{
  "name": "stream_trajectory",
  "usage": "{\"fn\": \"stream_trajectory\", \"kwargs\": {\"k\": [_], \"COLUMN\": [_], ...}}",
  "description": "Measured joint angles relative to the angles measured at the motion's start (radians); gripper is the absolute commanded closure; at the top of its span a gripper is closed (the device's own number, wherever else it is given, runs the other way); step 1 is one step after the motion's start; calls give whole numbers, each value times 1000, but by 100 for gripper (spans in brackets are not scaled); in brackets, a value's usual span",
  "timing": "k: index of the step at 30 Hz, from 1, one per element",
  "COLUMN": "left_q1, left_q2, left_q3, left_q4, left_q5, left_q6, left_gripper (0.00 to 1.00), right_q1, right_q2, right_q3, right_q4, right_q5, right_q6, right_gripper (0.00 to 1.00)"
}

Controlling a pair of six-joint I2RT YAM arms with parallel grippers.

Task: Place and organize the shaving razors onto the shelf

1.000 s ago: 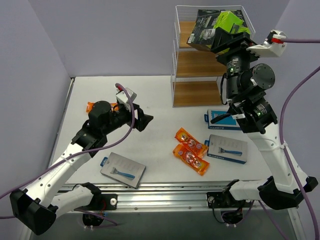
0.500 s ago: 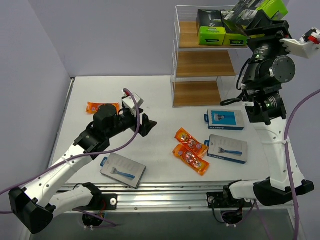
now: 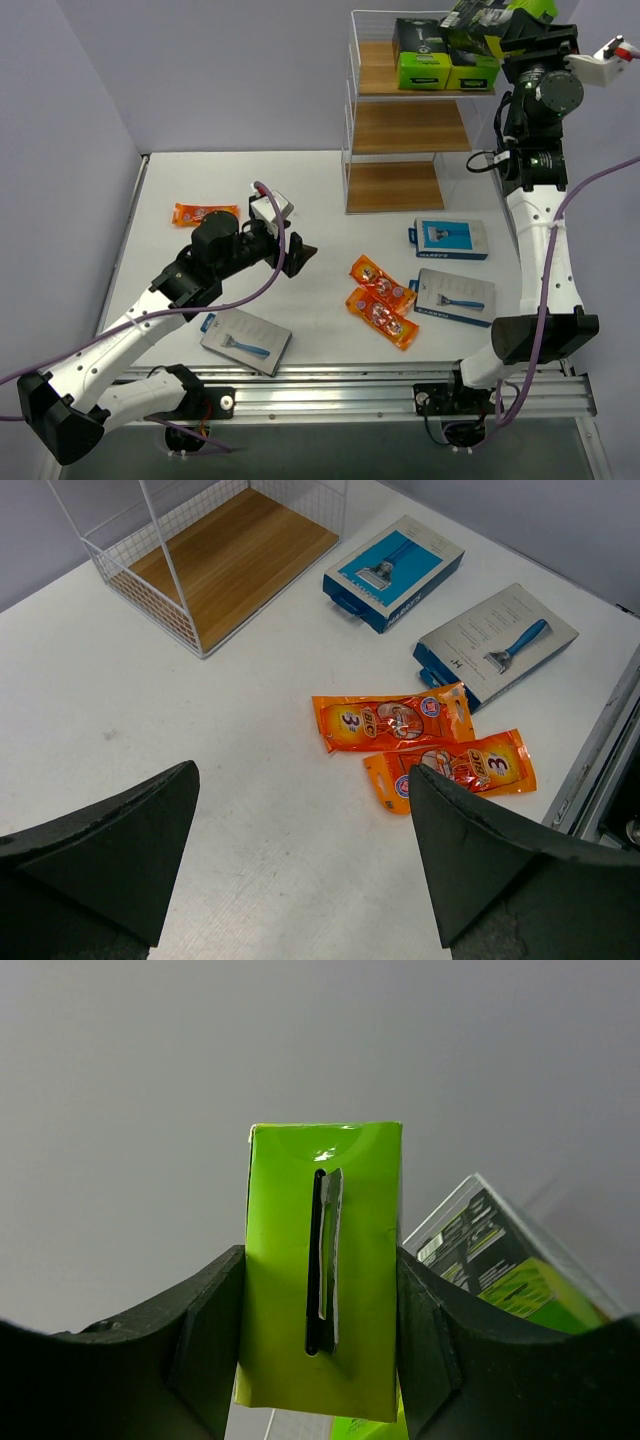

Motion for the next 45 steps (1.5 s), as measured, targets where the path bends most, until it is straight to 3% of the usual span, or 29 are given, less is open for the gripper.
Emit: {"fn": "stream_trajectory", "kwargs": {"k": [7,21,30,34,45], "left_q1": [-10,-18,-18,-18,-19], "left_q2": [-1,-1,-1,-1,-1], "left_q3": [0,0,0,0,0], "left_q4": [0,-1,-2,-10,-42], "left_q5": [-15,-26,-37,-55,-96], "left_q6": [4,21,22,31,62], "left_gripper": [5,6,5,5,5], "right_q1": [6,6,6,6,5], "right_q2": [30,26,28,69,112], "right_q3": [-5,-85,-84,9,147], "right_q4": [18,81,67,-36,-275], "right_q5": [-68,3,5,-29,-141], "right_q6": [68,107,112,130,143], "right_gripper": [100,100,71,58,45]}}
